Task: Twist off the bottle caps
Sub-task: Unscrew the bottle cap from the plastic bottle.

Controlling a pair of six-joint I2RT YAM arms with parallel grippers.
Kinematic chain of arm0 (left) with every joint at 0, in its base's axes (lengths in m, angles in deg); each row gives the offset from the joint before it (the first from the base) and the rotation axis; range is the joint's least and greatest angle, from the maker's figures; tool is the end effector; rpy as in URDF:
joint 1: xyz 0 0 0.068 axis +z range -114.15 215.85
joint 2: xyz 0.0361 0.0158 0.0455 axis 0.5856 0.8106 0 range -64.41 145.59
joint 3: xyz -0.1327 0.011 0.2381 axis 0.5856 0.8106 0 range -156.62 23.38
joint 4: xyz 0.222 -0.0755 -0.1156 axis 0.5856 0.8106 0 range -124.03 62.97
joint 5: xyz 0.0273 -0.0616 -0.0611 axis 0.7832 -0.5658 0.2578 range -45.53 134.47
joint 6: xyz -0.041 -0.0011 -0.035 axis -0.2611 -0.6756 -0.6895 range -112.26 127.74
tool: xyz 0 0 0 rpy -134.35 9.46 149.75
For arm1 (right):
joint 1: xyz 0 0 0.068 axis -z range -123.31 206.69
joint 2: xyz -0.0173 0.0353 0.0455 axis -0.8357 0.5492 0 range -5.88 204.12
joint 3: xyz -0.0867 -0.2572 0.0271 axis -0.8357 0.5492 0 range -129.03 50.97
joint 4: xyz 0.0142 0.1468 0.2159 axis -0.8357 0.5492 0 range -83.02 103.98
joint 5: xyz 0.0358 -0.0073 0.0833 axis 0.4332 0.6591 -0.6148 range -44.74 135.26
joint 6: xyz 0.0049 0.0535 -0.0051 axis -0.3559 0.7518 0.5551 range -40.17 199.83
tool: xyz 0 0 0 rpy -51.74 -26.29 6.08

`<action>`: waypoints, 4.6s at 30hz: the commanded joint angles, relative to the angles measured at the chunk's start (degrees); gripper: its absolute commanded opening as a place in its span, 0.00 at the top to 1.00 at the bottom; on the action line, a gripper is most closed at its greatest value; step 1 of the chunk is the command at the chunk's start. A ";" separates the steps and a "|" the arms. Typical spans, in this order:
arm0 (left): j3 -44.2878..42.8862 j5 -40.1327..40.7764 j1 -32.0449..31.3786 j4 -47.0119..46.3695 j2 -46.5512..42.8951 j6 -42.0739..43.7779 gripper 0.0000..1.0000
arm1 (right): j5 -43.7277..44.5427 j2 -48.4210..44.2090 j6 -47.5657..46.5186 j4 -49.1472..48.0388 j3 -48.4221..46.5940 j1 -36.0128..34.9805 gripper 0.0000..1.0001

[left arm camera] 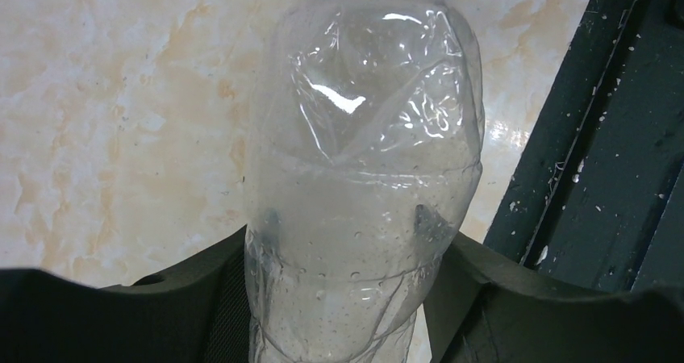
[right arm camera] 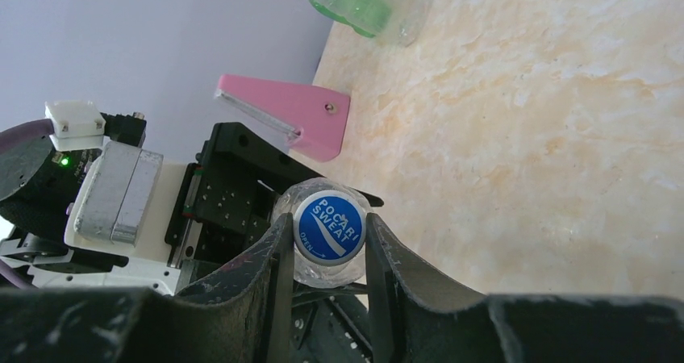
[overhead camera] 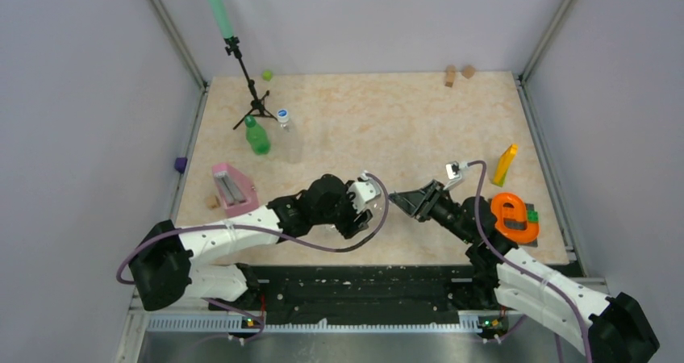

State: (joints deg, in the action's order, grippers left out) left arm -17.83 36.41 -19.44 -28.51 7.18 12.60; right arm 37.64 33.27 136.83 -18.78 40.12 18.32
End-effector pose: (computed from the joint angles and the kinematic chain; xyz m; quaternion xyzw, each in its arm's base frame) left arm 0.1479 -0.2221 0.2277 0.4728 0.7528 -0.2499 0.3838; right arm 0.1295 0.1083 0.2120 0.0714 0.7190 0.5422 0.4288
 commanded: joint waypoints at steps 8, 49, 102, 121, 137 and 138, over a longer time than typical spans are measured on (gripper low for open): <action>3.32 -0.97 0.27 -7.38 -7.41 3.74 1.00 | -8.64 0.58 -7.31 1.14 -3.19 0.05 0.81; -2.81 -12.18 3.34 7.51 -2.57 9.75 1.00 | -25.91 -2.48 -36.27 6.40 1.11 -0.04 0.83; 11.75 15.96 -4.11 -14.37 -5.68 24.75 1.00 | -11.77 12.28 5.90 -0.93 -6.74 0.05 0.55; 14.29 17.34 -4.92 -18.68 -6.64 26.81 1.00 | -12.60 17.35 3.30 -0.91 -6.57 0.71 0.56; 14.05 11.87 -4.86 -14.72 -9.20 23.28 1.00 | -19.51 16.87 -10.80 -6.57 -4.66 0.75 1.00; 13.59 10.89 -4.79 -14.24 -9.08 23.06 1.00 | -19.55 16.84 -14.59 -5.56 -4.95 0.75 1.00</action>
State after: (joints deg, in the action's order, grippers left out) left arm -2.97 52.57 -23.92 -39.78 -0.29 37.94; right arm 21.73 51.06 134.62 -22.34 34.87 18.73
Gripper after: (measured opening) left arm 0.576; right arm 0.323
